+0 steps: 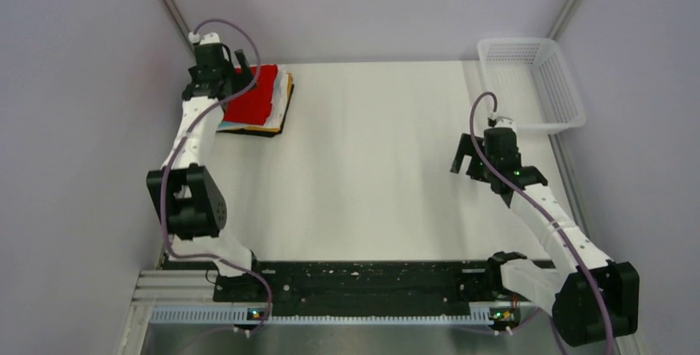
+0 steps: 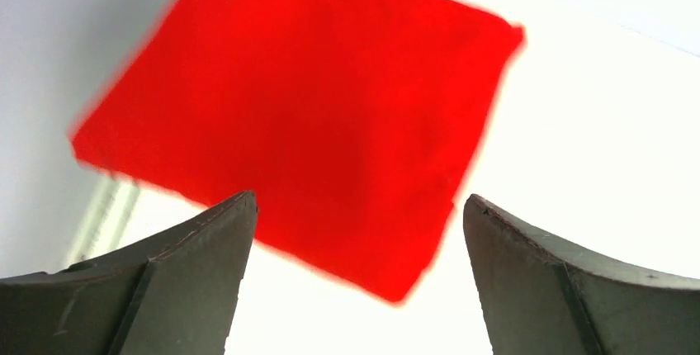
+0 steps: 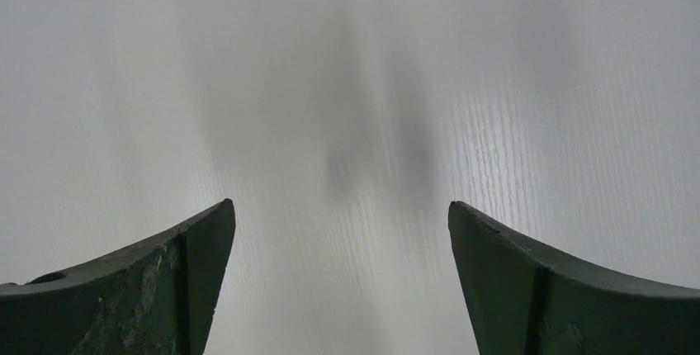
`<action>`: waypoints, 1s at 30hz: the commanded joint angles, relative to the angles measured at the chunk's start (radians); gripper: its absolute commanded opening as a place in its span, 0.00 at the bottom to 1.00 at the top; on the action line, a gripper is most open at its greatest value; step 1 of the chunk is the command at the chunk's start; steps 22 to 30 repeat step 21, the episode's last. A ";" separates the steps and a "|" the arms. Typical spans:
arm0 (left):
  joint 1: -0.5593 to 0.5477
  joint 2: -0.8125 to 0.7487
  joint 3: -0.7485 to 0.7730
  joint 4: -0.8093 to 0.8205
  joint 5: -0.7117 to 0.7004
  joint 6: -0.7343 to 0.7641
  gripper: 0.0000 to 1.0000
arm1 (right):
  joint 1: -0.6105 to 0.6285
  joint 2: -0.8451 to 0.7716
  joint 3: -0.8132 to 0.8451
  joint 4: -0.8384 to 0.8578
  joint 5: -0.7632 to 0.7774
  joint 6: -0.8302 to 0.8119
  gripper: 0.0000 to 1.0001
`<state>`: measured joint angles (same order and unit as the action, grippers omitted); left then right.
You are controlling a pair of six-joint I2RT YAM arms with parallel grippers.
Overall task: Fold and stack the t-shirts
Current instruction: Reset both arms
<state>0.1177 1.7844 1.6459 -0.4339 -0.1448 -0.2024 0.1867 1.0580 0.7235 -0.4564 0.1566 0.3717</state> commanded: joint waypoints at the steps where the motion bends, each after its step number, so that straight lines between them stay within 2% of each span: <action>1: -0.123 -0.332 -0.305 0.103 0.085 -0.188 0.99 | -0.003 -0.105 -0.067 0.095 -0.001 0.060 0.99; 4: -0.313 -0.611 -0.684 0.262 -0.056 -0.281 0.99 | -0.004 -0.190 -0.136 0.142 -0.018 0.074 0.99; 6: -0.408 -0.752 -0.926 0.383 -0.080 -0.367 0.99 | -0.004 -0.237 -0.177 0.158 -0.012 0.086 0.99; 8: -0.458 -0.856 -1.092 0.416 -0.082 -0.467 0.99 | -0.004 -0.280 -0.206 0.157 0.000 0.095 0.99; 10: -0.487 -0.936 -1.170 0.359 -0.134 -0.518 0.99 | -0.003 -0.325 -0.238 0.155 0.016 0.105 0.99; 14: -0.498 -1.049 -1.202 0.213 -0.222 -0.543 0.99 | -0.003 -0.433 -0.303 0.136 0.104 0.152 0.99; 21: -0.501 -1.157 -1.216 0.131 -0.274 -0.543 0.99 | -0.002 -0.582 -0.337 0.131 0.180 0.171 0.99; 30: -0.501 -1.157 -1.216 0.131 -0.274 -0.543 0.99 | -0.002 -0.582 -0.337 0.131 0.180 0.171 0.99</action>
